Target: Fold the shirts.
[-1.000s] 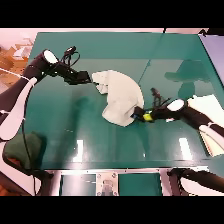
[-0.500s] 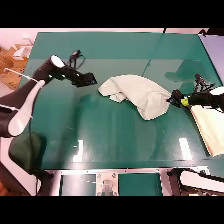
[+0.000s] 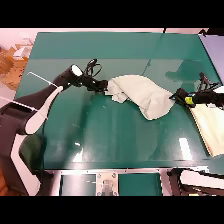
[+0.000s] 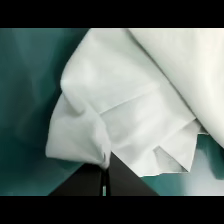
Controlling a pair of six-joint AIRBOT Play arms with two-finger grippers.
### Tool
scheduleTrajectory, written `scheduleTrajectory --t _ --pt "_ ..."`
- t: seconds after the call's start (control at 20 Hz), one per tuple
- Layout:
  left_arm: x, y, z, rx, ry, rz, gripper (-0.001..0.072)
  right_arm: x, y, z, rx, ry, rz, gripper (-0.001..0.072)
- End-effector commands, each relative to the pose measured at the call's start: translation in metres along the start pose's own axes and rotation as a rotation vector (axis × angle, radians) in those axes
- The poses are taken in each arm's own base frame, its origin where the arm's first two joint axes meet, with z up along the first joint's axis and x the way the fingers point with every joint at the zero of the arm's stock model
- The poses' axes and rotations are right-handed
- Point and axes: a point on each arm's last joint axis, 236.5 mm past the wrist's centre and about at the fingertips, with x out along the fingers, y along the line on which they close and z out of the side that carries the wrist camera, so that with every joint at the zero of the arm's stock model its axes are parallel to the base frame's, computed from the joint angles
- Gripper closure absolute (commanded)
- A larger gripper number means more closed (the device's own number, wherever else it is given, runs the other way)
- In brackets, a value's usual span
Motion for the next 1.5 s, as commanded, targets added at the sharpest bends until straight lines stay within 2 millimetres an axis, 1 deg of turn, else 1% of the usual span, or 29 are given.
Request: scheduleTrajectory --t 0.0,0.05,0.15,0.2,0.3,0.35,0.4,0.45,0.5,0.7,0.75,0.8,0.85,0.9,0.95,1.0,1.05,1.1,1.15,1.2,1.3,1.35,1.4,1.45 --pt "-0.021 0.006 -0.001 0.023 0.065 -0.005 0.068 -0.023 -0.003 -0.004 0.061 0.056 0.027 0.0306" --pt "-0.03 0.011 -0.003 0.023 0.091 -0.004 0.0681 -0.028 -0.006 -0.012 0.091 0.086 0.031 0.0311" --pt "-0.045 0.022 -0.007 0.001 0.126 -0.011 0.068 -0.032 -0.008 -0.045 0.159 0.186 0.048 0.0312" --pt "-0.049 0.027 -0.009 0.001 0.137 -0.014 0.0681 -0.028 -0.007 -0.066 0.185 0.226 0.053 0.0312" --pt "-0.051 0.031 -0.012 0.014 0.154 -0.007 0.068 -0.015 0.005 -0.111 0.215 0.299 0.083 0.0311" --pt "-0.051 0.032 -0.013 0.018 0.157 -0.005 0.068 -0.007 0.012 -0.128 0.219 0.316 0.098 0.0306" --pt "-0.051 0.031 -0.013 0.024 0.157 -0.008 0.0681 0.004 0.022 -0.14 0.207 0.305 0.122 0.0264" --pt "-0.051 0.031 -0.013 0.025 0.156 -0.008 0.068 0.016 0.032 -0.145 0.204 0.282 0.145 0.0179" --pt "-0.051 0.031 -0.013 0.026 0.156 -0.007 0.068 0.028 0.044 -0.147 0.203 0.253 0.169 0.016" --pt "-0.052 0.031 -0.015 0.027 0.165 -0.01 0.0681 0.067 0.084 -0.147 0.169 0.168 0.188 0.016" --pt "-0.052 0.031 -0.016 0.034 0.17 -0.012 0.068 0.075 0.09 -0.145 0.159 0.153 0.183 0.016" --pt "-0.052 0.03 -0.017 0.035 0.175 -0.013 0.0681 0.08 0.095 -0.142 0.143 0.14 0.178 0.0177" --pt "-0.053 0.029 -0.019 0.037 0.182 -0.016 0.0681 0.082 0.099 -0.137 0.131 0.129 0.181 0.037" --pt "-0.057 0.026 -0.019 0.056 0.186 -0.017 0.0681 0.08 0.104 -0.128 0.103 0.11 0.192 0.0696" --pt "-0.063 0.022 -0.017 0.079 0.179 -0.013 0.0681 0.075 0.111 -0.116 0.083 0.094 0.211 0.0694" --pt "-0.072 0.017 -0.012 0.101 0.161 -0.01 0.0682 0.067 0.119 -0.106 0.057 0.086 0.238 0.0694" --pt "-0.087 0.007 -0.003 0.138 0.134 0.003 0.0682 0.054 0.13 -0.094 0.033 0.078 0.275 0.0695" --pt "-0.104 -0.001 0.007 0.179 0.103 0.027 0.0682 0.036 0.142 -0.08 0.007 0.065 0.312 0.0696" --pt "-0.128 -0.013 0.019 0.228 0.061 0.058 0.0682 0.012 0.154 -0.062 -0.028 0.039 0.35 0.0696" --pt "-0.154 -0.025 0.032 0.263 0.008 0.094 0.0682 -0.018 0.167 -0.045 -0.061 0.004 0.394 0.0695" --pt "-0.222 -0.059 0.058 0.343 -0.14 0.175 0.0682 -0.096 0.193 -0.01 -0.152 -0.104 0.469 0.0695" --pt "-0.263 -0.081 0.068 0.376 -0.231 0.21 0.0682 -0.142 0.204 0.006 -0.2 -0.181 0.491 0.0695" --pt "-0.307 -0.108 0.073 0.409 -0.328 0.229 0.0682 -0.183 0.213 0.018 -0.245 -0.261 0.499 0.0695" --pt "-0.348 -0.133 0.075 0.438 -0.421 0.245 0.0682 -0.226 0.22 0.027 -0.284 -0.351 0.497 0.0695"
